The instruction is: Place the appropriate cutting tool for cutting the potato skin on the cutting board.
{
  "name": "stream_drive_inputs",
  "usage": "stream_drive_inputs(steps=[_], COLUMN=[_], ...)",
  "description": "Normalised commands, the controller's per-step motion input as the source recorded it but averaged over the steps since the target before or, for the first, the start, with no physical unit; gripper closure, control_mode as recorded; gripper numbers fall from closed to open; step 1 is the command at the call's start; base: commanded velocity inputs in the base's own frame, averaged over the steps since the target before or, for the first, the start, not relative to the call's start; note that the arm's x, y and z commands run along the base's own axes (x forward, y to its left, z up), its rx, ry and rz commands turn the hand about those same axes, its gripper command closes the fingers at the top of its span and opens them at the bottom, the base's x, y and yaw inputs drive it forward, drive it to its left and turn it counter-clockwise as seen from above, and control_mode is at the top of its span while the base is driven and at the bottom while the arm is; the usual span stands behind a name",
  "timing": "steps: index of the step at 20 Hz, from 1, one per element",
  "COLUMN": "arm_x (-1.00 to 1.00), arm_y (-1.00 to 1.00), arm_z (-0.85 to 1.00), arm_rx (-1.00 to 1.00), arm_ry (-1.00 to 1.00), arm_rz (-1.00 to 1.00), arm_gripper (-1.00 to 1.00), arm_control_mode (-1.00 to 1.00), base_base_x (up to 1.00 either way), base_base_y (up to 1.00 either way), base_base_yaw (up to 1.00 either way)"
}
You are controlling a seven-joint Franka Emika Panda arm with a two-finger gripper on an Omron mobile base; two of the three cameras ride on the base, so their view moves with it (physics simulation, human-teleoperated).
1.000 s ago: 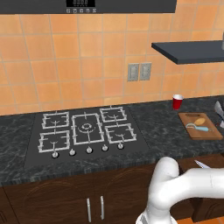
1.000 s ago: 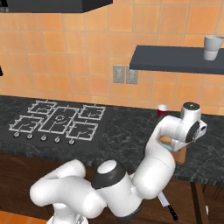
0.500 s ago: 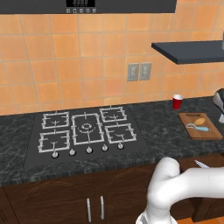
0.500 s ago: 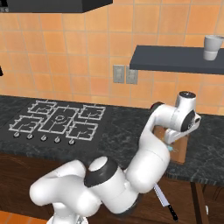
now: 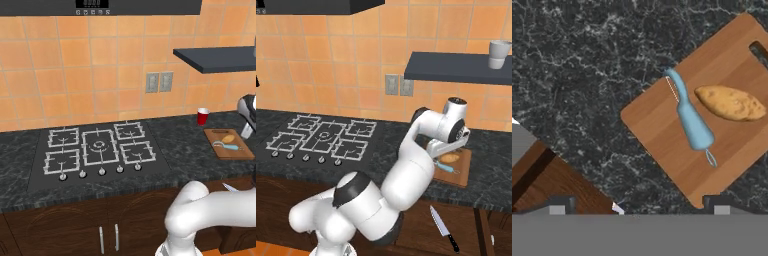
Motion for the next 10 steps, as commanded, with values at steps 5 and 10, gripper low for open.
stream_drive_inputs(steps=[5, 10], arm_x=[-0.67, -0.93], arm_y=[0.71, 1.00], arm_z=[-0.06, -0.04], arm_rx=[0.27, -0.03], arm_ry=[0.00, -0.01], arm_rz=[0.00, 0.00], arm_gripper=[-1.00, -1.00], arm_control_mode=[-1.00, -1.00], base_base_x=[0.00, 0.00], base_base_y=[0.00, 0.00], base_base_yaw=[0.00, 0.00])
